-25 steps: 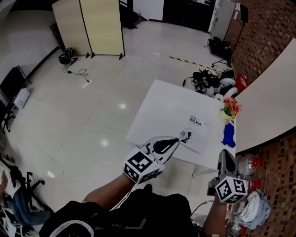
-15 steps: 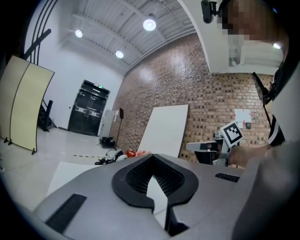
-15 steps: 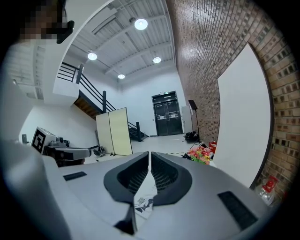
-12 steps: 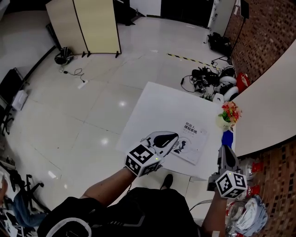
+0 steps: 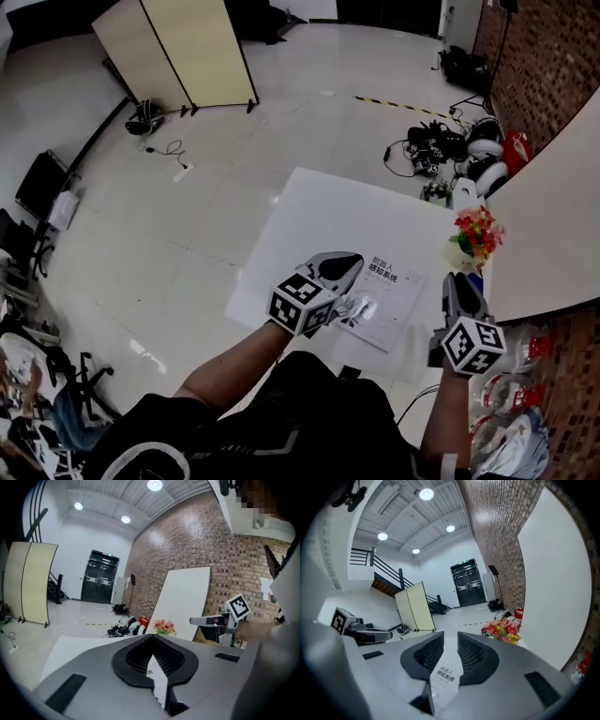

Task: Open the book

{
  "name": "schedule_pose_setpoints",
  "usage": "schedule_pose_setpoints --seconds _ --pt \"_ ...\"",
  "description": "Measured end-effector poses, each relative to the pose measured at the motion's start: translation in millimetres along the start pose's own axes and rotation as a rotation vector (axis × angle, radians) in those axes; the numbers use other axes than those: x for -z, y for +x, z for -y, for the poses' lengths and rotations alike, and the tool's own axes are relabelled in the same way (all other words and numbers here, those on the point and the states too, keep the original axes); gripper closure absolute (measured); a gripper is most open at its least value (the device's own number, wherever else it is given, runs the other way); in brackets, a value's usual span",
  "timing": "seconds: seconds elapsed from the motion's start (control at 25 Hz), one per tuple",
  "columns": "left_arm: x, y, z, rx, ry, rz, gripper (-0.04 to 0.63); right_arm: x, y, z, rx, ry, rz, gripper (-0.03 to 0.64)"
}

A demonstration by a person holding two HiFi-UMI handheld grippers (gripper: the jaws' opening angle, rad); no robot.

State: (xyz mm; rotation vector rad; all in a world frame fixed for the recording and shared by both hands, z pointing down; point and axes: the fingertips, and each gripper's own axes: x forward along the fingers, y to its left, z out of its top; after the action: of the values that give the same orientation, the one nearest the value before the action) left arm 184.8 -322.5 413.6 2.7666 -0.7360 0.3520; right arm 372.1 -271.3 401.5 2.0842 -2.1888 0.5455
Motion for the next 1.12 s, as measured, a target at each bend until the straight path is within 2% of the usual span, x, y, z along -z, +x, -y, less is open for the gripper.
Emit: schedule_pose_setpoints --seconds 0.16,0.24,0.4,0.52,0.64,0.92,1.12 --pt "22 32 -14 -0.006 -0.042 -0.071 0.600 54 40 24 0.011 0.091 -0.131 0.566" --pt "40 42 -23 -0.001 -0.051 -0.123 0.600 82 56 31 0.025 0.128 -0.205 0.537" --pt "84 63 -50 -0.004 -0.080 -0.235 0.600 134 80 47 0.097 0.183 -0.318 0.535" --pt "121 80 -65 0.001 -0.108 -0.320 0.600 175 97 53 0.114 0.227 -0.417 0.499" --pt "153 93 -74 -0.005 -0.145 -0.389 0.600 208 105 59 0.140 0.287 -0.496 0.499" --pt "175 98 -90 -0.003 -0.199 -0.426 0.600 231 115 70 0.193 0.322 -0.532 0.499" --pt "177 100 -87 0.028 -0.203 -0.429 0.600 242 118 73 0.212 0.371 -0.558 0.502"
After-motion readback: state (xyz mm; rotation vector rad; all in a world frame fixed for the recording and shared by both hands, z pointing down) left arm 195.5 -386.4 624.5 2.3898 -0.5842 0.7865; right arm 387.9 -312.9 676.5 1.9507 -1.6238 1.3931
